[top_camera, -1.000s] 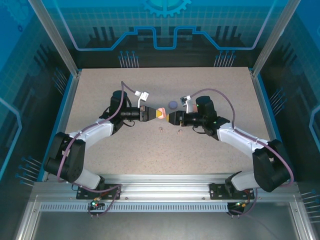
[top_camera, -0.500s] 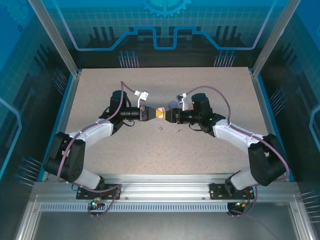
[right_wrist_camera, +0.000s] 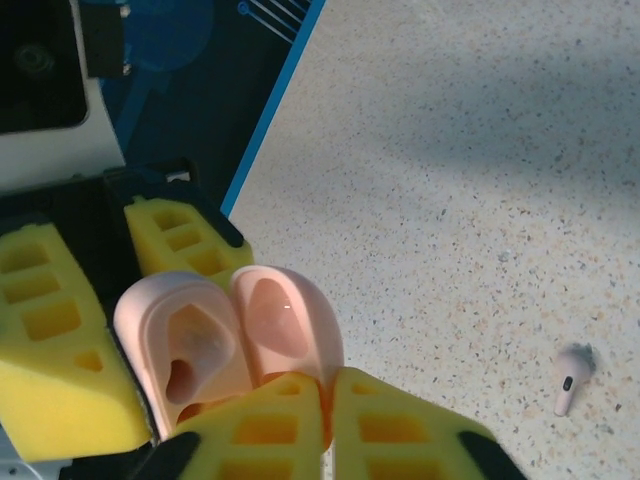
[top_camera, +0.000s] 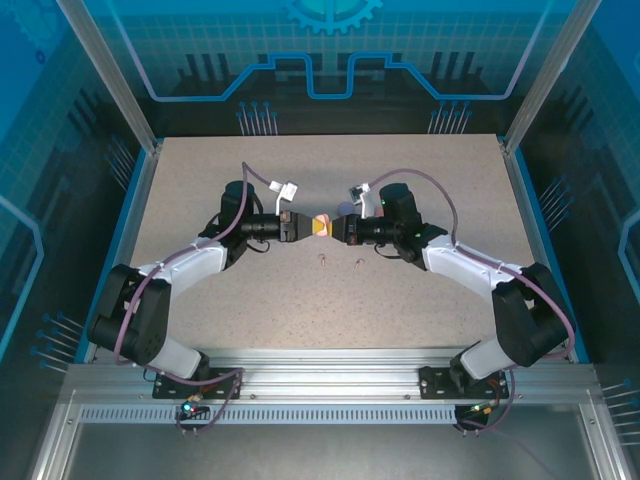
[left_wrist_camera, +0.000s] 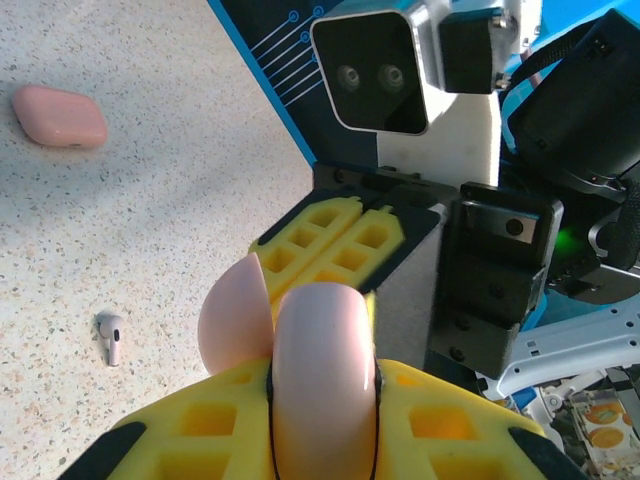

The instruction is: Insert wireless bluetooth earbuds into charging case

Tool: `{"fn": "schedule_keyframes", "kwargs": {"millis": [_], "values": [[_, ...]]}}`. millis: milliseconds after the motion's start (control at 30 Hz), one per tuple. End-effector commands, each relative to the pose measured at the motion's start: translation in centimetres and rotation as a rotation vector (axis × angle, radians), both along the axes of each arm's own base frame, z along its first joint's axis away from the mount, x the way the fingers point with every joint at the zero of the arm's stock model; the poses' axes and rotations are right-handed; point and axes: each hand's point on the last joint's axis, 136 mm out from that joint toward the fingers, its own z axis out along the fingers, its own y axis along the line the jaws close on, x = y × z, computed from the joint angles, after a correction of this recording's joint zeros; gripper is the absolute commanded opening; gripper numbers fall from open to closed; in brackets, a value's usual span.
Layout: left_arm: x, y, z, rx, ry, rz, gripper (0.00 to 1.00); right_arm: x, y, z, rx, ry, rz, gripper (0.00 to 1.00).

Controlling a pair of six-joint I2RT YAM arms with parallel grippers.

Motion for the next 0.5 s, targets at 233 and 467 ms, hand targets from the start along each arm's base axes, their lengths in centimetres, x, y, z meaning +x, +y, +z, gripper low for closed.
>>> {"fn": "schedule_keyframes", "kwargs": {"millis": [233,467], "values": [[-0.3,-0.4,-0.3,-0.001,0.009,-0.015,0.37,0.7,0.4,1.1,-0.016,-0.036,-0.010,0.00],[1.2,1.0,-1.3,0.092,0.041,0.094,0.97,2.3,-1.8,-0.5,-0.171,-0.031,-0.122,0.00]]}}
